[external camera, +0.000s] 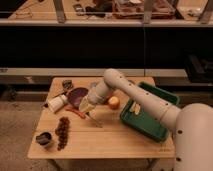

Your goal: Place fork in plastic cup

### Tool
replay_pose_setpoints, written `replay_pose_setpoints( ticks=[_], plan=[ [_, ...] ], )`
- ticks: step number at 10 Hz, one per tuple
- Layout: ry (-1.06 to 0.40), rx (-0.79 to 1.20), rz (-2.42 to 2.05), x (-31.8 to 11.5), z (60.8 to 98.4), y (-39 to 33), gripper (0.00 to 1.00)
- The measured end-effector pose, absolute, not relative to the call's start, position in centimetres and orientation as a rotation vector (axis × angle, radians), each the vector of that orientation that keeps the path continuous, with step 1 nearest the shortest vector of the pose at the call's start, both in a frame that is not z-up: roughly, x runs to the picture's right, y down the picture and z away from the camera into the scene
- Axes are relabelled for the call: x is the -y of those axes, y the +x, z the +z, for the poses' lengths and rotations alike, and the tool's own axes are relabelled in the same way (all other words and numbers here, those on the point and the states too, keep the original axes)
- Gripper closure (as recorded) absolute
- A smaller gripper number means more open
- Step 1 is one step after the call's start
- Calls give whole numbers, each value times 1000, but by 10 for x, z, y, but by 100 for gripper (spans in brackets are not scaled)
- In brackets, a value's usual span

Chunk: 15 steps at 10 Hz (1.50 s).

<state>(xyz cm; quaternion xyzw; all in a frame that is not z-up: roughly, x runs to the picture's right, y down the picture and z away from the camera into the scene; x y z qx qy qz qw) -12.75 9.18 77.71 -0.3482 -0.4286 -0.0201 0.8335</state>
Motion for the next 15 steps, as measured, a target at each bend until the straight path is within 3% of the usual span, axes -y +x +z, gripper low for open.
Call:
replay_pose_setpoints(
  ticks=[9, 15],
  plan=[
    [-504, 1003, 40, -4, 715, -101, 100],
    [-497, 999, 47, -1, 714, -100, 100]
  ],
)
